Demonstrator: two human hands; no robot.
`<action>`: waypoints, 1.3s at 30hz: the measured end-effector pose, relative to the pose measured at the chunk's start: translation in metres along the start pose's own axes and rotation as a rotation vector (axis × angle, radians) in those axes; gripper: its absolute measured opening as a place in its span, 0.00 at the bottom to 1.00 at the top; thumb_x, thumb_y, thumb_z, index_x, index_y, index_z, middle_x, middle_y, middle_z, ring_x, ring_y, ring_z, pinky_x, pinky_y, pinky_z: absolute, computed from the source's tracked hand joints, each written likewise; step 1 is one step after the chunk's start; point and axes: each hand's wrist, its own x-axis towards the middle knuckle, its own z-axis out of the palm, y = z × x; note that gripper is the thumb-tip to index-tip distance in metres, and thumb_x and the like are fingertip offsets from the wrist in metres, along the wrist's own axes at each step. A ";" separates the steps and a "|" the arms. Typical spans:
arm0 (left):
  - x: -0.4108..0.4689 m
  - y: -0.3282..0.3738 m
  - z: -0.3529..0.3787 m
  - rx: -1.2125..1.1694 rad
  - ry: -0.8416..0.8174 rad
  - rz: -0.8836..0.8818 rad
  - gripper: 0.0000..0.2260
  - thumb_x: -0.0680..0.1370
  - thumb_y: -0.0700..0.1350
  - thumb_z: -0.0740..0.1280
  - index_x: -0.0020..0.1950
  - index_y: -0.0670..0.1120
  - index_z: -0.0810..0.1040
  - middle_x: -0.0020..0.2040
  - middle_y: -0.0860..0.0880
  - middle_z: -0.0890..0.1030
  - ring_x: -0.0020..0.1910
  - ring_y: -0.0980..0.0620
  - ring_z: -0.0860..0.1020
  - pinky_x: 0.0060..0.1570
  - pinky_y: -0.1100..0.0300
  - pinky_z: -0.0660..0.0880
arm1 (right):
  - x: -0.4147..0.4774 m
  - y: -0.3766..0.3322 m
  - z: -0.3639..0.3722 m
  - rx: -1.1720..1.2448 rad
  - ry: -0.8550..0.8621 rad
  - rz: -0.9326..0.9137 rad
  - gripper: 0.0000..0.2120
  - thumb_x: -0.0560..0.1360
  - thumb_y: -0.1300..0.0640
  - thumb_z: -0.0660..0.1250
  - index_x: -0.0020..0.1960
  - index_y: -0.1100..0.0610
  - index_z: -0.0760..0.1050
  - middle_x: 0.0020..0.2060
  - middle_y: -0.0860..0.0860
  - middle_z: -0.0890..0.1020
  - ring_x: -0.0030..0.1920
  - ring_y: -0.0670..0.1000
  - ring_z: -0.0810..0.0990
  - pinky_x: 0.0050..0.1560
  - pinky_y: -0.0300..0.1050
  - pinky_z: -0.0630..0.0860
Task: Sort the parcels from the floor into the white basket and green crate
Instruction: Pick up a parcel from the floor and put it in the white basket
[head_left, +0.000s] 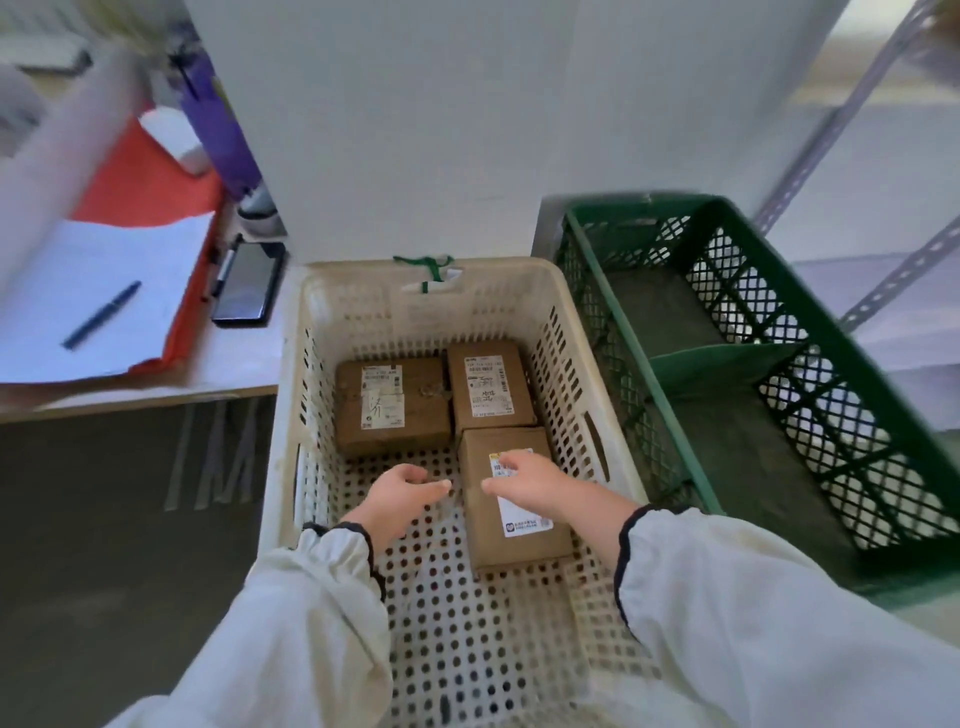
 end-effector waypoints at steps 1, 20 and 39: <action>-0.008 0.004 -0.009 -0.028 -0.011 -0.013 0.29 0.72 0.57 0.72 0.69 0.49 0.70 0.54 0.51 0.77 0.47 0.53 0.77 0.39 0.58 0.76 | -0.007 -0.007 -0.007 -0.008 0.008 -0.015 0.32 0.75 0.46 0.65 0.75 0.56 0.60 0.73 0.53 0.65 0.70 0.54 0.67 0.65 0.46 0.66; -0.178 0.037 -0.101 -0.088 0.102 0.114 0.28 0.74 0.55 0.70 0.71 0.47 0.67 0.63 0.47 0.75 0.57 0.47 0.77 0.52 0.49 0.75 | -0.120 -0.129 -0.039 -0.231 -0.065 -0.365 0.24 0.76 0.46 0.64 0.69 0.55 0.68 0.65 0.54 0.73 0.60 0.53 0.74 0.50 0.45 0.74; -0.489 -0.222 -0.020 -0.704 0.882 -0.227 0.23 0.74 0.58 0.67 0.66 0.51 0.71 0.55 0.50 0.79 0.50 0.50 0.79 0.44 0.56 0.70 | -0.348 -0.174 0.222 -0.716 -0.696 -0.900 0.19 0.75 0.50 0.66 0.63 0.56 0.73 0.55 0.55 0.80 0.49 0.53 0.80 0.47 0.44 0.75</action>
